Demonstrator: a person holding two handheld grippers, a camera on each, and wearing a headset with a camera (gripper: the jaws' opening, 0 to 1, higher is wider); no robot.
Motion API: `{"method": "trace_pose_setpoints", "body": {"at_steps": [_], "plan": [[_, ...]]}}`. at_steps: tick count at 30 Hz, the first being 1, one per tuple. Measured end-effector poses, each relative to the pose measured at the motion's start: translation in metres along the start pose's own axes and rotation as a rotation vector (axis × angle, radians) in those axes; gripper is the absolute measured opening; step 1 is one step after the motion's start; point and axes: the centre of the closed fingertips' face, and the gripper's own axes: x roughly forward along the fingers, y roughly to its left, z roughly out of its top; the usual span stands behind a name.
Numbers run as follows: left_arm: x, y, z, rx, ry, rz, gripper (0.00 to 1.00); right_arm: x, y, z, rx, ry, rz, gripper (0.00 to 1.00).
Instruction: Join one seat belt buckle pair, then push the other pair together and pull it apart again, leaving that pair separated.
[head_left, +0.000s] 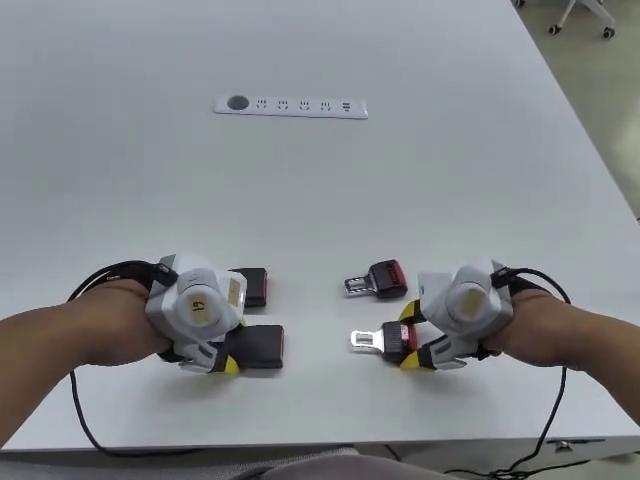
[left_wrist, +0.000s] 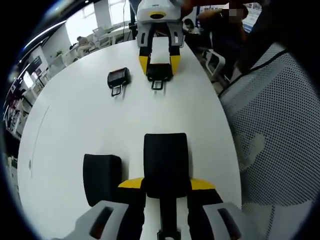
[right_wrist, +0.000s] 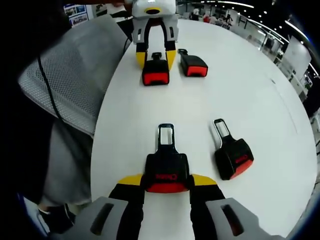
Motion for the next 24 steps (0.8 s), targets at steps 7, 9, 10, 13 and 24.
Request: {"method": "trace_pose_setpoints", "body": {"at_steps": [7,9,10,13,24], "plan": [[-0.001,-0.002,0.002,-0.013,-0.008,0.005,0.33,0.002,0.005,0.005,0.005,0.009,-0.008,0.32],[-0.001,-0.002,0.002,-0.012,-0.008,0.005,0.33,0.003,0.007,0.009,0.001,0.010,-0.008,0.32],[-0.002,-0.002,0.002,-0.012,-0.008,0.005,0.33,0.004,0.007,0.010,-0.001,0.009,-0.008,0.32],[-0.001,-0.001,0.002,-0.011,-0.007,0.004,0.33,0.007,0.009,0.018,-0.004,0.003,-0.006,0.32],[-0.001,0.000,0.001,-0.014,-0.004,0.004,0.33,0.022,0.015,0.053,-0.021,-0.027,0.007,0.32]]}}
